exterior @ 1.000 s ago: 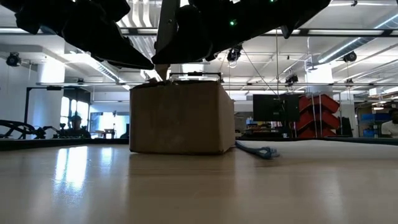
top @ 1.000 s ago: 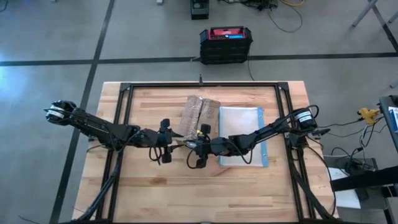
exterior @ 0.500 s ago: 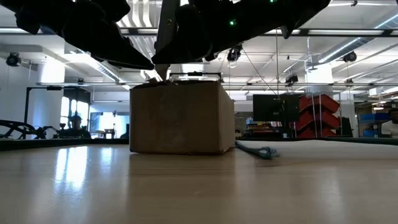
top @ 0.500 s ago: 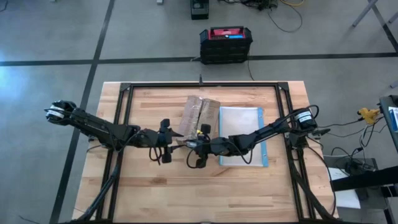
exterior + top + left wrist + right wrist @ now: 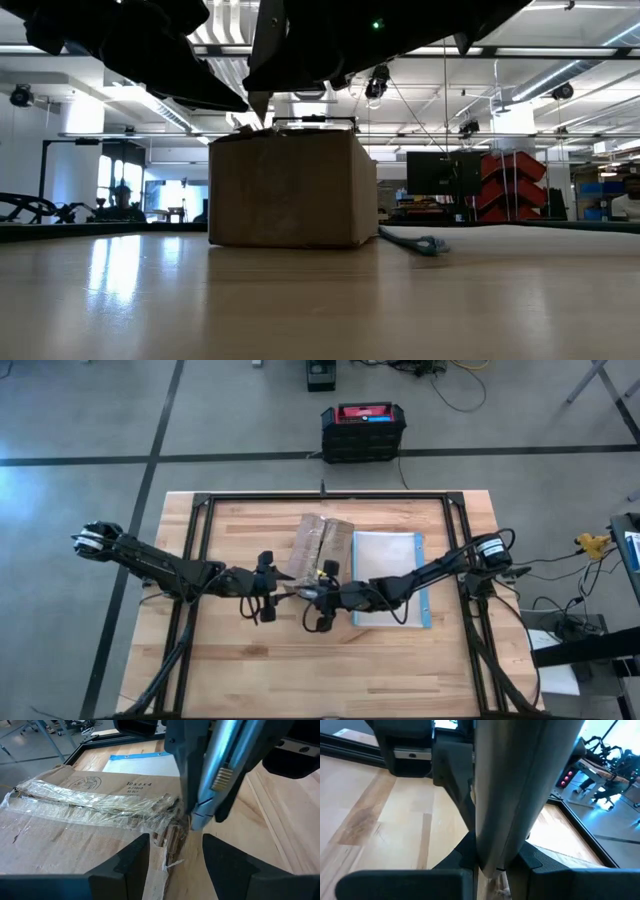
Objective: Unpack boxes
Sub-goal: Open the cardboard box using the silver cutter
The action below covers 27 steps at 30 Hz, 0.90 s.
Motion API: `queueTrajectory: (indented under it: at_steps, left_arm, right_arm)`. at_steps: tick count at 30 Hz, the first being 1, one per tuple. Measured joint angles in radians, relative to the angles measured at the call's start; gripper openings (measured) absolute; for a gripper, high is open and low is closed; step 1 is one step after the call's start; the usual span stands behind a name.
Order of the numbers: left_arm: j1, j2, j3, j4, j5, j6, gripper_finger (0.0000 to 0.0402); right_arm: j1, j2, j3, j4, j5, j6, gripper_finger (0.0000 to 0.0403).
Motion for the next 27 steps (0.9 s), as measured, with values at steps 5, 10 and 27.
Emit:
queueTrajectory:
  at_steps: [5,10,27]
  left_arm:
    - [0.000,0.000,0.000,0.004,0.000,-0.053,0.0158]
    - [0.000,0.000,0.000,0.007,0.000,-0.054,0.0153]
    - [0.071,0.012,-0.004,-0.005,-0.028,-0.129,0.0145]
  right_arm:
    - [0.003,-0.002,0.000,0.000,0.000,0.011,0.0042]
    - [0.007,-0.002,0.000,0.000,0.000,0.017,0.0042]
    - [0.004,-0.002,0.000,0.001,0.000,0.018,0.0042]
